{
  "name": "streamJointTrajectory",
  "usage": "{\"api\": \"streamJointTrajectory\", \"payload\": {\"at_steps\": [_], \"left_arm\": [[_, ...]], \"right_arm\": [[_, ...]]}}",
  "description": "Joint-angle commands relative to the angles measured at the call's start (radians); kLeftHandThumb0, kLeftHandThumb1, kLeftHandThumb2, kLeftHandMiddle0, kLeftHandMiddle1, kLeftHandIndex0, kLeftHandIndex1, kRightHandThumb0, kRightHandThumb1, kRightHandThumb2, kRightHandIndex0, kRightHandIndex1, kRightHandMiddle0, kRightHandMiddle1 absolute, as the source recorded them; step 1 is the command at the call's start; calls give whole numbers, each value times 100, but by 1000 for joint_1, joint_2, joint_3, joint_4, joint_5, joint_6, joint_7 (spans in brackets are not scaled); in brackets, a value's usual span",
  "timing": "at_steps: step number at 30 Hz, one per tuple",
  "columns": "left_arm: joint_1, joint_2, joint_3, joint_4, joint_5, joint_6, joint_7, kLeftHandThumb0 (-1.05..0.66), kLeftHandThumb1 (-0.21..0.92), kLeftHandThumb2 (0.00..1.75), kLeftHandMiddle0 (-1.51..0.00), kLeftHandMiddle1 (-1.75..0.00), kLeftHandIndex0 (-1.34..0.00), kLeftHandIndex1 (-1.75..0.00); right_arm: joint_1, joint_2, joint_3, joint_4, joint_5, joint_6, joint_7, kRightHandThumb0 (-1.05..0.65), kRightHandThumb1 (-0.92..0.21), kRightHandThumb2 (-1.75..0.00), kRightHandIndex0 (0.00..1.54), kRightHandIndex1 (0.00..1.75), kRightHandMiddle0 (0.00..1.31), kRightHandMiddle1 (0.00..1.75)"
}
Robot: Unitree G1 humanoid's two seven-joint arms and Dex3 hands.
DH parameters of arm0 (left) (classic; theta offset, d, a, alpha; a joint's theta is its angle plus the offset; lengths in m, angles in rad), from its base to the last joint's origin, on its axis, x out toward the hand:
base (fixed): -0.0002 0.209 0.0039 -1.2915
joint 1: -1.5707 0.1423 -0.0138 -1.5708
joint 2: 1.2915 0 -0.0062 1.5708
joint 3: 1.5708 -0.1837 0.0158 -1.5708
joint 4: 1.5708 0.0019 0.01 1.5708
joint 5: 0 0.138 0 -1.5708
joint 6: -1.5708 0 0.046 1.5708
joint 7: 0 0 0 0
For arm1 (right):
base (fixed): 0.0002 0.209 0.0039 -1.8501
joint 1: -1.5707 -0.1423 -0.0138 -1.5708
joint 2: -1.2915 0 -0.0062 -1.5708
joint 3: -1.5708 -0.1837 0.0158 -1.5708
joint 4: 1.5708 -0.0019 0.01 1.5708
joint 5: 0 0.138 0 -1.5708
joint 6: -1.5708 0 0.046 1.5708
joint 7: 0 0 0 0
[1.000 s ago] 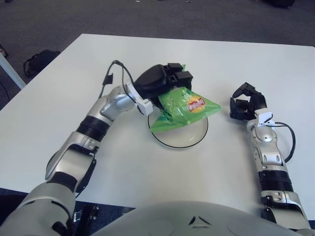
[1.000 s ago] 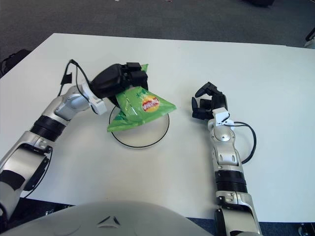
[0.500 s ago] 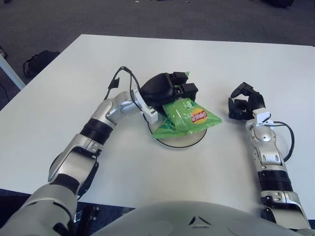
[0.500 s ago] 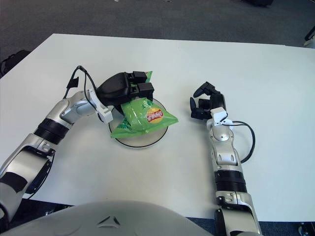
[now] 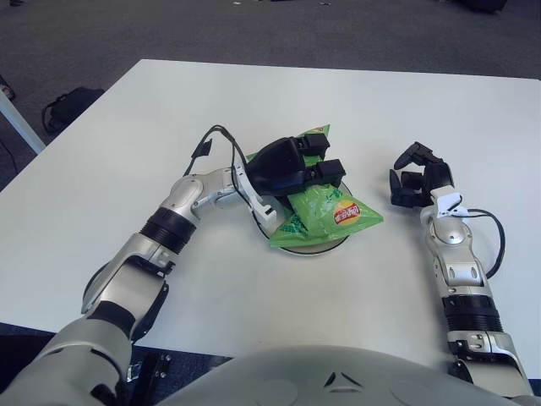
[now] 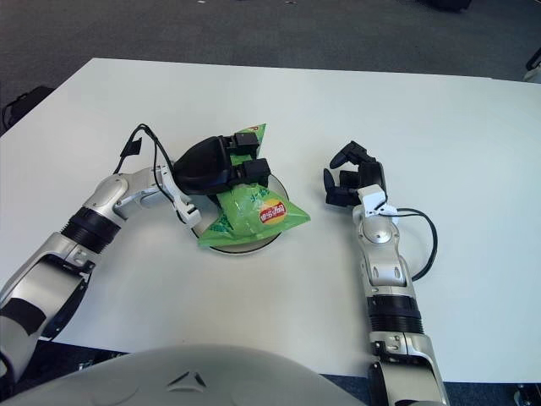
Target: Put the snack into the plate.
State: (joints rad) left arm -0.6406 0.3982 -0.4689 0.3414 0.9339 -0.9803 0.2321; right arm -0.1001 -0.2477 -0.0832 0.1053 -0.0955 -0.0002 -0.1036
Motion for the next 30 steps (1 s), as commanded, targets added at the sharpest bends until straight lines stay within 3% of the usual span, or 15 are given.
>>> {"api": "streamJointTrajectory", "payload": {"at_steps": [1, 3, 6, 9, 12, 19, 22, 30], "left_arm": [[-32, 52, -59, 55, -100, -48, -166, -25, 67, 83, -19, -131, -12, -142], [-36, 53, -82, 79, -193, -47, -258, -41, 68, 81, -11, -98, -5, -116], [-36, 54, -100, 105, -269, -49, -337, -52, 73, 75, -7, -72, -1, -87], [-42, 60, -92, 101, -266, -58, -351, -60, 82, 66, -5, -54, 0, -67], [-51, 75, -73, 82, -285, -65, -373, -67, 88, 59, -4, -42, 0, -57], [-82, 102, -46, 6, -399, -37, -493, -84, 92, 59, -1, -20, 0, -36], [-77, 99, -49, 5, -447, -30, -538, -95, 92, 51, 0, -5, 0, -11], [-87, 88, -86, 21, -699, 48, -766, -104, 92, 31, 0, 0, 0, -1]], "right_arm": [[80, 41, 32, 49, -13, 62, 13, -50, -28, -136, 133, 175, 65, 175], [80, 39, 33, 50, -12, 61, 16, -50, -28, -136, 133, 175, 65, 175], [80, 34, 33, 53, -10, 63, 22, -50, -27, -137, 133, 175, 65, 175], [78, 30, 33, 59, -10, 69, 26, -50, -27, -137, 133, 175, 65, 175], [77, 30, 32, 60, -8, 71, 27, -50, -27, -137, 133, 175, 65, 175], [76, 28, 36, 70, -20, 55, 21, -50, -27, -137, 134, 175, 65, 175], [75, 31, 38, 75, -22, 47, 18, -51, -25, -140, 134, 175, 67, 175], [72, 41, 35, 83, -12, 37, 15, -52, -22, -143, 133, 175, 69, 175]]}}
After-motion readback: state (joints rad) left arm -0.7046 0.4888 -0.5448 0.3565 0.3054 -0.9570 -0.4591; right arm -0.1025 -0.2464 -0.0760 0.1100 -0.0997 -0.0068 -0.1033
